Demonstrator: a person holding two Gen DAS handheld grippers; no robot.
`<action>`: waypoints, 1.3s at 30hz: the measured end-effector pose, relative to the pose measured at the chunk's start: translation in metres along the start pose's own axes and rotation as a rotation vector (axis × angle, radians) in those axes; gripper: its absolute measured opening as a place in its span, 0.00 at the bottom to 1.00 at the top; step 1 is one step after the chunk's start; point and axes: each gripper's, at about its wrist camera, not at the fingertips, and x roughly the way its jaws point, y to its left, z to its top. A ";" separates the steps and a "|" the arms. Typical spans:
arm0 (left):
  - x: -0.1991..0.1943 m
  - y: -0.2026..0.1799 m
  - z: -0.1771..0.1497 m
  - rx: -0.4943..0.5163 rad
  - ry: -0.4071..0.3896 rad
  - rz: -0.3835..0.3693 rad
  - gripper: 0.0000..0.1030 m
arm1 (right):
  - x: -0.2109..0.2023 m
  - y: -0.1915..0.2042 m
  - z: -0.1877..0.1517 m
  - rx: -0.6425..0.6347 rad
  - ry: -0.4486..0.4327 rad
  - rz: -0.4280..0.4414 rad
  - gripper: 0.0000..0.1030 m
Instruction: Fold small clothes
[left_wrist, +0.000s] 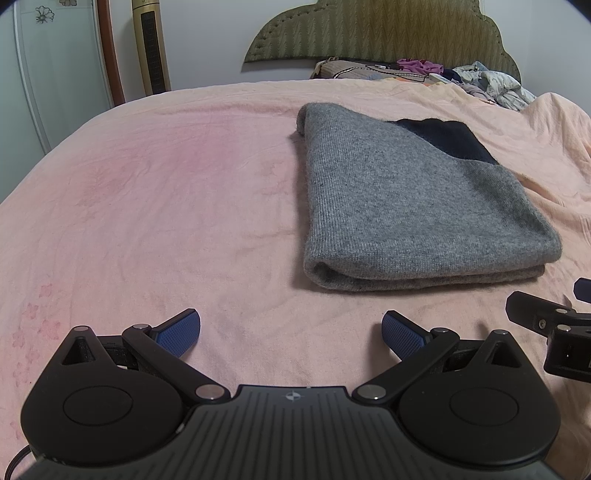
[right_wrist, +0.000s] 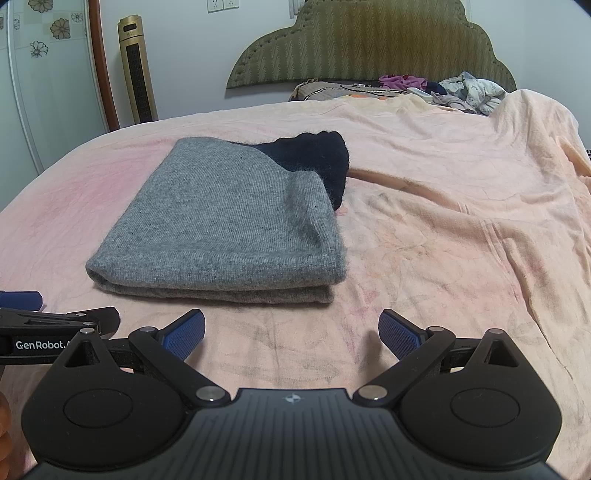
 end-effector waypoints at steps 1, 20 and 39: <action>0.000 0.000 0.000 0.000 0.000 0.000 1.00 | 0.000 0.000 0.000 0.000 0.000 0.000 0.98; 0.000 0.000 0.000 0.000 0.000 0.001 1.00 | 0.000 0.000 0.000 0.000 0.001 0.004 0.98; -0.001 0.000 0.000 0.001 -0.002 -0.002 1.00 | -0.003 -0.004 0.000 -0.001 -0.005 0.011 0.98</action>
